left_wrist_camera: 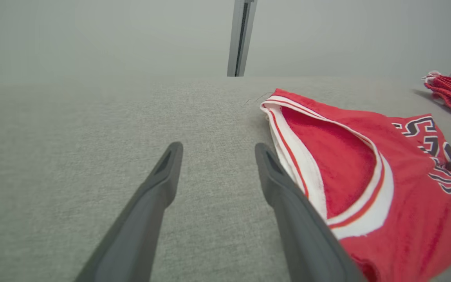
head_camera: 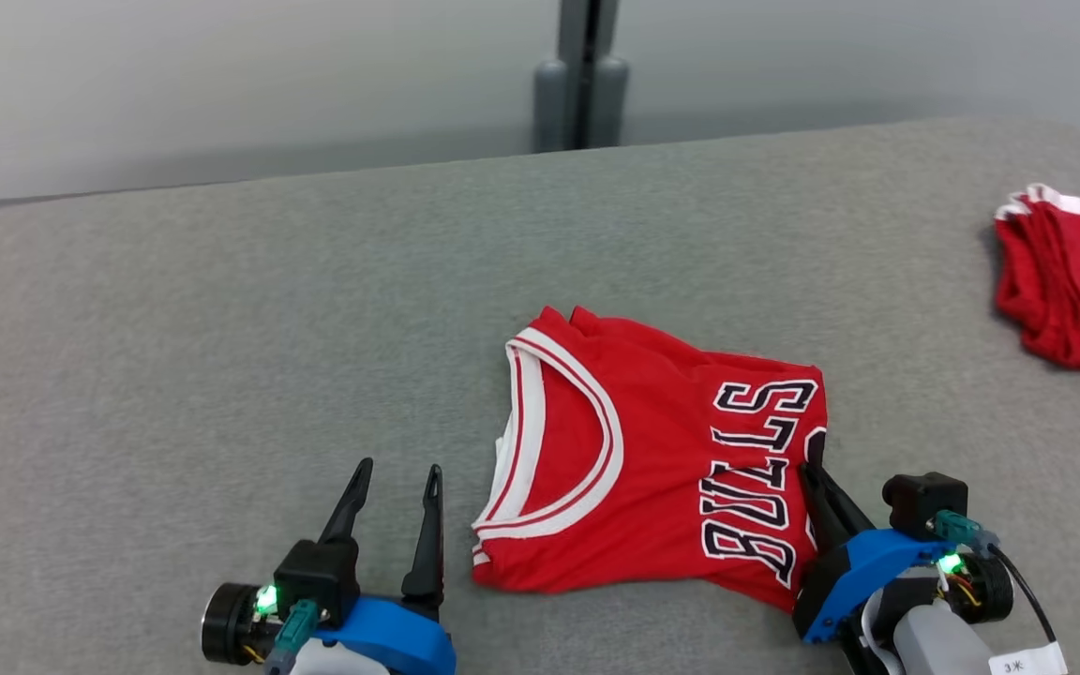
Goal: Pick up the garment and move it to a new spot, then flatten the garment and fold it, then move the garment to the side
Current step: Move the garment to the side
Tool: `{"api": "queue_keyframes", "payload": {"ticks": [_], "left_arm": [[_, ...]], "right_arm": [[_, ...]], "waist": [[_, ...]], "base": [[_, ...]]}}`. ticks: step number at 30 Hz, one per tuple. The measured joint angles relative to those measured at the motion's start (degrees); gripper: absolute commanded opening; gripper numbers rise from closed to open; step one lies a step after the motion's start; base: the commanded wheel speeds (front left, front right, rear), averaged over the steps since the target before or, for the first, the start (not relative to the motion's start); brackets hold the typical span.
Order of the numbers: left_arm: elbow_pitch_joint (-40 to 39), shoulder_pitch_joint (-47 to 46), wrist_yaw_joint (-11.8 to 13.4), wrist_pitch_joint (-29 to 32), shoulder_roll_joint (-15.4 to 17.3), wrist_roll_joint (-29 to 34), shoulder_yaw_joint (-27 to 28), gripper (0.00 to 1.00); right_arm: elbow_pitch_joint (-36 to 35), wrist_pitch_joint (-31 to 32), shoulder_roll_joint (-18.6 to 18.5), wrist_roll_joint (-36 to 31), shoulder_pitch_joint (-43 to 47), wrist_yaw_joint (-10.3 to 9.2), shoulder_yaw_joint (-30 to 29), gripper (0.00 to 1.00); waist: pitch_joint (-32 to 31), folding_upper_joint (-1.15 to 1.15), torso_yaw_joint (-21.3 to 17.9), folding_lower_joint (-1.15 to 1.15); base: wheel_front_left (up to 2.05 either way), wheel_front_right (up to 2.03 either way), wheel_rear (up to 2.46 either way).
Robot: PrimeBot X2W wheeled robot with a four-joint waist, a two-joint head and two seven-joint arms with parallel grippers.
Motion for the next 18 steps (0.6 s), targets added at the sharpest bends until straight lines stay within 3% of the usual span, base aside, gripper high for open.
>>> {"api": "queue_keyframes", "payload": {"ticks": [11,18], "left_arm": [[0.03,-2.54,-0.99,0.00,-0.03,-0.63,-3.48,1.00],[0.31,-3.38,-1.41,-0.01,-0.03,-1.07,-4.43,1.00]], "right_arm": [[-2.47,0.09,-0.14,3.47,3.46,-0.09,3.48,0.00],[-3.10,0.14,-0.21,4.54,4.04,-0.10,4.94,0.00]], "waist": [[0.20,0.00,-15.64,-0.01],[-0.82,0.00,-21.96,-0.01]], "base": [[0.00,0.00,0.00],[0.00,0.00,0.00]]}}
